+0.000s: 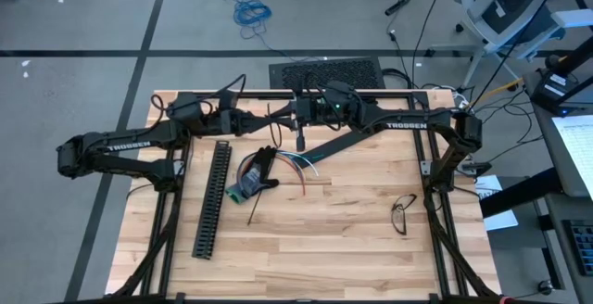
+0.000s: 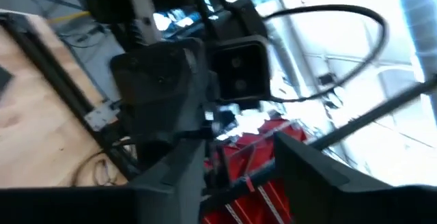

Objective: Ziptie cables
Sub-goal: Wrap the cable wires with the black zip tie

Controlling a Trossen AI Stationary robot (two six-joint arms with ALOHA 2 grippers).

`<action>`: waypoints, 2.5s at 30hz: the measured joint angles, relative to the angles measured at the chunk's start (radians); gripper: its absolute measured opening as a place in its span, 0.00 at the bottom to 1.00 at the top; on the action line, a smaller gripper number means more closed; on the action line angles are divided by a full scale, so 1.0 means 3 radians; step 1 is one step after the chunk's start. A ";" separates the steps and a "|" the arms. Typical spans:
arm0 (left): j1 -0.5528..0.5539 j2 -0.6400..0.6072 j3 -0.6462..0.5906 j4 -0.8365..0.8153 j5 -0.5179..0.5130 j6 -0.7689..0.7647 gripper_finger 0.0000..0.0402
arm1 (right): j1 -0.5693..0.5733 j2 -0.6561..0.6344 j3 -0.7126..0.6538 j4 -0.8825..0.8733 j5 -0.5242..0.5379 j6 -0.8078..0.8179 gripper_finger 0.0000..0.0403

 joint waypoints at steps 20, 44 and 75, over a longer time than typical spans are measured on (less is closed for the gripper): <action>0.0071 -0.0360 0.0000 -0.0939 0.0610 0.0486 0.57 | -0.0008 0.0000 -0.0001 0.0018 0.0008 0.0005 0.00; 0.0352 -0.0175 0.0004 -0.0320 0.0311 0.0832 0.57 | 0.0068 -0.0003 -0.0001 0.0093 -0.0163 0.0951 0.00; 0.0277 -0.0080 0.0004 0.0097 0.0285 0.0344 0.54 | 0.0049 0.0000 -0.0001 0.0035 -0.0145 0.0801 0.00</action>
